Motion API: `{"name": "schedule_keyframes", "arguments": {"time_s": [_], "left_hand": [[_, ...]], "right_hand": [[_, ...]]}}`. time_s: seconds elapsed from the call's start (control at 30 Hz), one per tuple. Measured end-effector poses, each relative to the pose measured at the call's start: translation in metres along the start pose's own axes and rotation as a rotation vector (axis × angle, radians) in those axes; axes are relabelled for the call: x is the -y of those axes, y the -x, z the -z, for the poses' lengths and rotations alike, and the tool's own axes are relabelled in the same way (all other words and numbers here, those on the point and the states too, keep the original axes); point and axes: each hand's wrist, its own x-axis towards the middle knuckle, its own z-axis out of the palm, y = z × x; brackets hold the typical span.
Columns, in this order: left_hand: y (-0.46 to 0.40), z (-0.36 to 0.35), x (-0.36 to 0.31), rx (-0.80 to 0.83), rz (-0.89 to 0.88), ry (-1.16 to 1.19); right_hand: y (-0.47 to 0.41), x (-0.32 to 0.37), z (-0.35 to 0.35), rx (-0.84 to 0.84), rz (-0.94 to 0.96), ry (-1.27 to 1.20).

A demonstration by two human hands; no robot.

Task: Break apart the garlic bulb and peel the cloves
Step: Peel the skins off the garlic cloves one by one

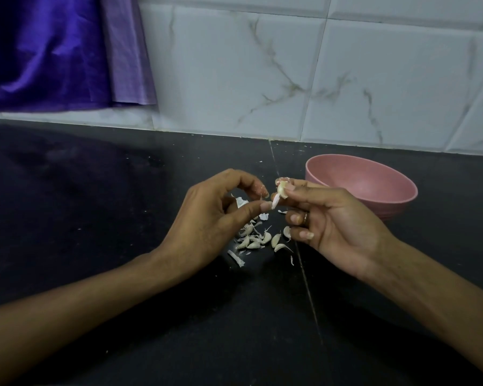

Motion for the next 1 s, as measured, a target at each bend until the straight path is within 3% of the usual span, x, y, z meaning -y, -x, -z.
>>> {"name": "schedule_keyframes", "arguments": {"time_s": [0.43,0.7,1.0], "left_hand": [[-0.0025,0.0002,0.0005,-0.017,-0.016,0.066],[0.001,-0.0029,0.0011,0.055,0.013,-0.003],[0.0038,-0.0028,-0.006,0.021,-0.016,-0.035]], "right_hand": [[0.0008,-0.001,0.0002,0.006,-0.01,0.011],[-0.0005,-0.0017,-0.0001,-0.012,0.005,0.024],[-0.0008,-0.0043,0.0008,0.007,0.007,0.072]]}}
